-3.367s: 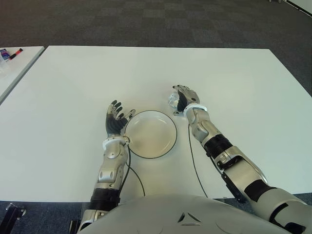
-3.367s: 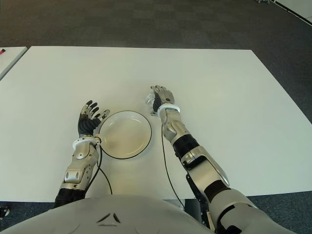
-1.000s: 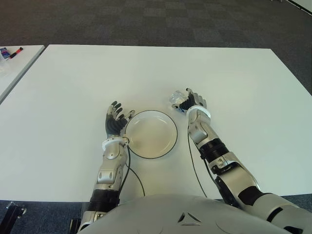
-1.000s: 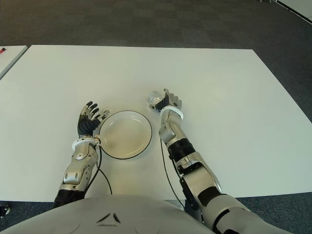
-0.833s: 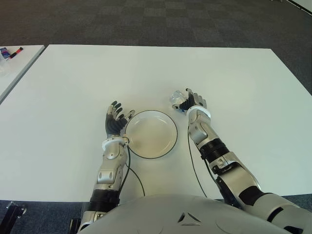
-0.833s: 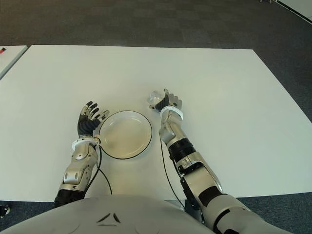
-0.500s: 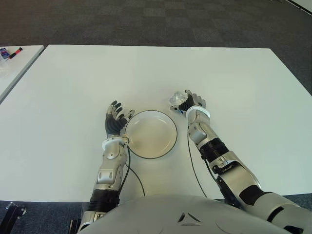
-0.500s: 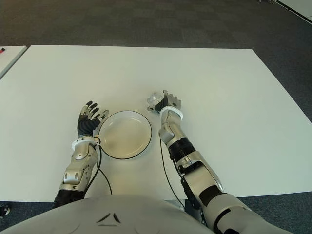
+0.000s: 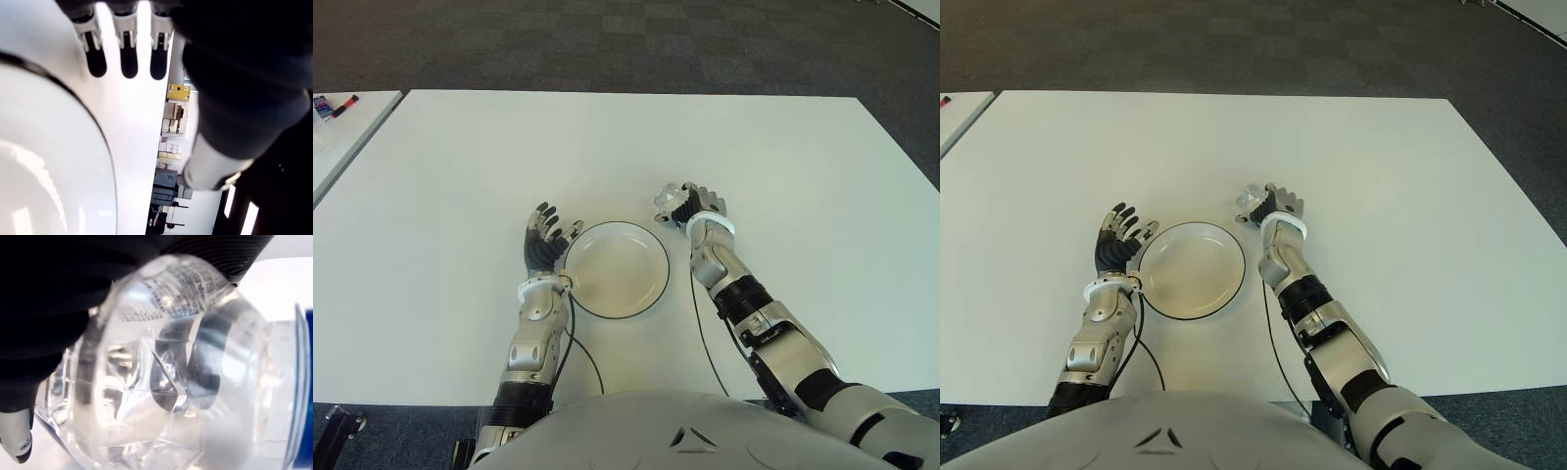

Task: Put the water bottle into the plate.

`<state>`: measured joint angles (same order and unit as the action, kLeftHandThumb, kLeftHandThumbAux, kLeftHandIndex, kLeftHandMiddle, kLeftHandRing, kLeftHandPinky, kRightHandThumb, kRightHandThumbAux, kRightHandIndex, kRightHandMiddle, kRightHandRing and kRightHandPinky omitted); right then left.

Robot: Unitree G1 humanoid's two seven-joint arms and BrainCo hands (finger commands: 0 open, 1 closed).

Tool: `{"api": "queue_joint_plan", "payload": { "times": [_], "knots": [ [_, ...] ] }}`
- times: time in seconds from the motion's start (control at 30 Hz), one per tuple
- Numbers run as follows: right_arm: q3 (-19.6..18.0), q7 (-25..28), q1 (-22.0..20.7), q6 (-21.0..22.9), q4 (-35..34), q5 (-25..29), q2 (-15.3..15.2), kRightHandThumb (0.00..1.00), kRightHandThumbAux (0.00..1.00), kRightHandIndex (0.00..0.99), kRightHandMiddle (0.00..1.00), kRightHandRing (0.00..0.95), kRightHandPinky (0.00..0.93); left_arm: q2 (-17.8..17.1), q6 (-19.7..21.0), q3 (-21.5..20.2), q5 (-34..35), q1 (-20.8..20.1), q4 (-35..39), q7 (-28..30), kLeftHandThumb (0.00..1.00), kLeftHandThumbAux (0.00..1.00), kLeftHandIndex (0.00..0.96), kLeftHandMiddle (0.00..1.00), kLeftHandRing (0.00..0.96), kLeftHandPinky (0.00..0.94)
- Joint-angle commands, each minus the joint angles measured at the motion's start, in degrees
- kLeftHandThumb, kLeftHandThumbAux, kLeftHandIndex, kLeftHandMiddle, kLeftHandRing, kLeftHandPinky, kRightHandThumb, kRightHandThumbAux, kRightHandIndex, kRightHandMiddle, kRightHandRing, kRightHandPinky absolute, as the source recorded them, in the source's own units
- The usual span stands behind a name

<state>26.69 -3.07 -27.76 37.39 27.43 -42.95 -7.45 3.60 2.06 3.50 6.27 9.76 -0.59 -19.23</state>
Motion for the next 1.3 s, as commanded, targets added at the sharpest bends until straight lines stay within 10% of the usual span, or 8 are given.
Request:
{"api": "queue_joint_plan", "payload": {
  "times": [0.03,1.3],
  "knots": [
    [0.6,1.1,-1.11,-0.14,1.07,-0.06,-0.48,0.952,0.628,0.158,0.498,0.803,0.811,4.66,0.85,0.4,-0.03,0.18,-0.1,-0.51,0.115,0.894,0.146,0.172,0.159,0.193],
    [1.29,9.39,-10.35,-4.16,8.96,1.46,-2.43,0.959,0.625,0.144,0.499,0.811,0.837,5.88,0.77,0.3,0.98,0.32,0.31,-1.87,0.124,0.902,0.151,0.189,0.174,0.204]
  ]
}}
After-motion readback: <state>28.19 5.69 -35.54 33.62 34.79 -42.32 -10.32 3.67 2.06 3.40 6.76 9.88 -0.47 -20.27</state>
